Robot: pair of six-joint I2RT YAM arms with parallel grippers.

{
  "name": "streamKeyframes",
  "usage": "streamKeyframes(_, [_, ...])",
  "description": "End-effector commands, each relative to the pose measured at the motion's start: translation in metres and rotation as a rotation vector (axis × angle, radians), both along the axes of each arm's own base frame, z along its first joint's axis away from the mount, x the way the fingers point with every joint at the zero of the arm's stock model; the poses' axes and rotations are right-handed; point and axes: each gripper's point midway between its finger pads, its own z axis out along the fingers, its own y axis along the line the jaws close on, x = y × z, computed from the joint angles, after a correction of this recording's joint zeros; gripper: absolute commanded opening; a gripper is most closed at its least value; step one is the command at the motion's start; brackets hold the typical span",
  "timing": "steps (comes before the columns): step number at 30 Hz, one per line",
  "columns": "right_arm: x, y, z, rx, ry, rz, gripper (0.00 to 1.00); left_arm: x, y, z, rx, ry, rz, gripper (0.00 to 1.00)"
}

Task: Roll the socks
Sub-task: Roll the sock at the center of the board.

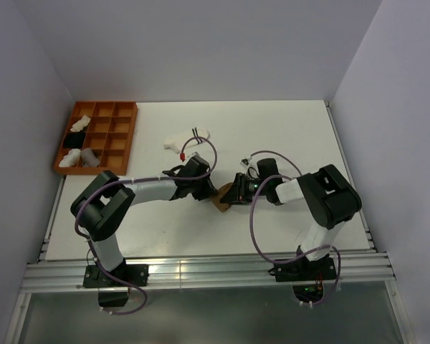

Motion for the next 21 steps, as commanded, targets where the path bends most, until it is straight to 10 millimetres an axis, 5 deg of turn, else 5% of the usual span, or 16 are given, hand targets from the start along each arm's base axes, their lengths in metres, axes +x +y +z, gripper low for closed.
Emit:
streamKeyframes(1, [-0.003,-0.034,-0.034,-0.288,-0.052,-0.096,0.38,-0.018,0.021,-0.025,0.148,0.077,-0.039,0.1])
streamKeyframes(8, [0.015,-0.047,0.005,-0.534,-0.383,-0.203,0.5,-0.022,0.025,-0.025,0.228,0.092,-0.065,0.09])
streamKeyframes(14, [0.006,-0.026,0.045,-0.598,-0.643,-0.173,0.6,-0.022,0.024,-0.024,0.235,0.092,-0.076,0.1])
streamKeyframes(21, [-0.004,-0.003,0.037,-0.743,-0.721,-0.088,0.63,-0.021,0.02,-0.022,0.233,0.092,-0.086,0.1])
